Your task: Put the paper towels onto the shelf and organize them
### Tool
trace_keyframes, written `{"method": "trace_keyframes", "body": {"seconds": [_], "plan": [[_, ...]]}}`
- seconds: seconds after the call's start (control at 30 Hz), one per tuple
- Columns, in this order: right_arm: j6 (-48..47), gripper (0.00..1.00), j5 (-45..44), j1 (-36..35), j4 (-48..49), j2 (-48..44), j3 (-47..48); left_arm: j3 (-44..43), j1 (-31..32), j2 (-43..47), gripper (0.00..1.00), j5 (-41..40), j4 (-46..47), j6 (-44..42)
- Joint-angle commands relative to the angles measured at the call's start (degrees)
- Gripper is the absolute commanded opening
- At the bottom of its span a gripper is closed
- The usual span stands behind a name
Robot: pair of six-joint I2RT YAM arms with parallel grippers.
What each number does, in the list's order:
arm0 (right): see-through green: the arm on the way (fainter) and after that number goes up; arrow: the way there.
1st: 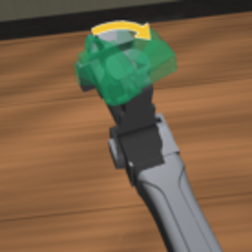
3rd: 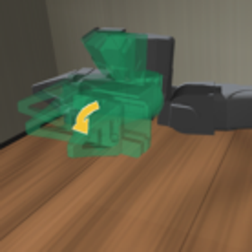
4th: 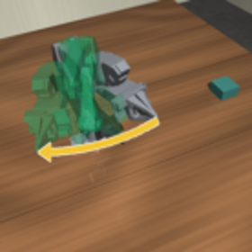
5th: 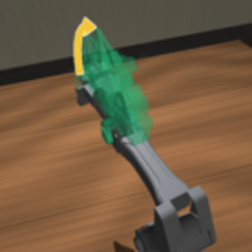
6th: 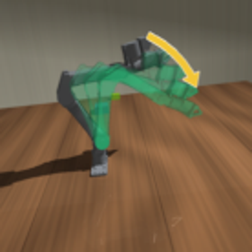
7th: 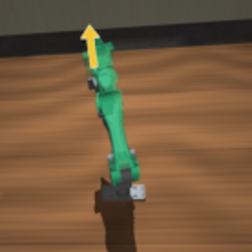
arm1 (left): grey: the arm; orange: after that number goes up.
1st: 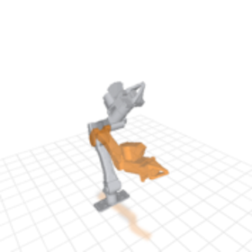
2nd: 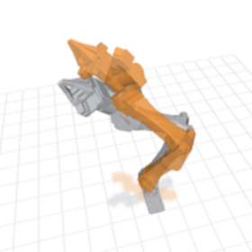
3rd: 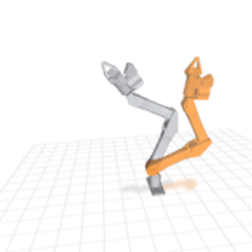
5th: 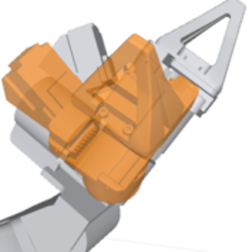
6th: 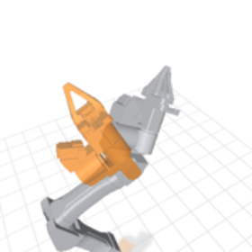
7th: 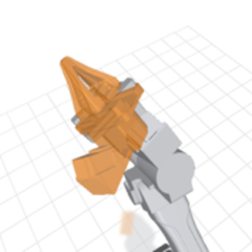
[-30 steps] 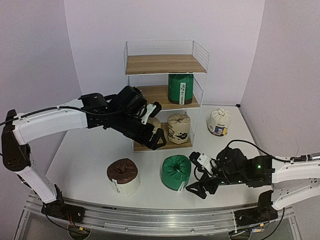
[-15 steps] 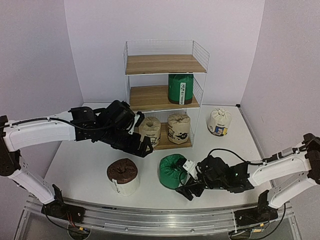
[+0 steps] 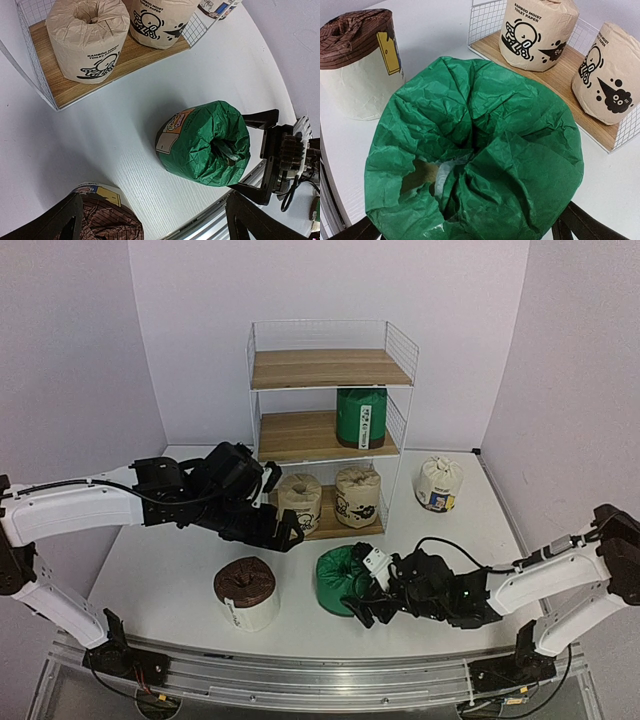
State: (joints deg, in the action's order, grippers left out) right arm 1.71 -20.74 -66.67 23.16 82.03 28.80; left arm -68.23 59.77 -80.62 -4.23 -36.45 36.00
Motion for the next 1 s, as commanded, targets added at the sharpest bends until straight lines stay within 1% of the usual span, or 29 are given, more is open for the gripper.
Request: {"method": "trace_keyframes", "body": {"seconds": [0.0,0.13,0.23,0.47,0.5,0.57,0.7,0.83,0.97], "plan": [[-1.3,0.98,-1.8,-0.2,4.9,2.5,0.2,-1.3,-0.3,1.4,1.00,-0.9,0.5,0.4],[-1.3,0.95,-3.3,-0.2,8.5,4.8,-0.1,-1.7,-0.3,1.0,1.00,-0.8,0.4,0.5],[-3.0,0.88,-3.7,-0.2,10.6,5.7,-0.2,-1.7,-0.3,0.9,1.00,-1.0,0.2,0.9],[-3.4,0.74,-5.1,-0.2,13.5,5.6,-0.7,-1.8,-0.3,1.6,1.00,-2.4,-0.8,2.0],[-3.0,0.70,-5.3,-0.2,13.6,5.0,-0.8,-1.7,-0.3,1.9,1.00,-3.0,-1.0,2.5],[-1.1,0.63,-7.1,-0.2,13.6,4.1,-0.9,-1.5,-0.3,2.6,1.00,-5.1,-2.2,3.6],[1.3,0.57,-7.4,-0.2,13.6,1.9,-1.0,0.2,-0.3,5.0,1.00,-10.5,-4.7,7.6],[2.5,0.54,-5.3,-0.2,13.6,0.5,-0.5,2.4,-0.3,7.7,1.00,-16.1,-7.1,12.1],[3.7,0.53,-3.2,-0.2,12.6,-2.7,1.5,2.7,-0.9,8.7,1.00,-23.5,-14.7,20.3]]}}
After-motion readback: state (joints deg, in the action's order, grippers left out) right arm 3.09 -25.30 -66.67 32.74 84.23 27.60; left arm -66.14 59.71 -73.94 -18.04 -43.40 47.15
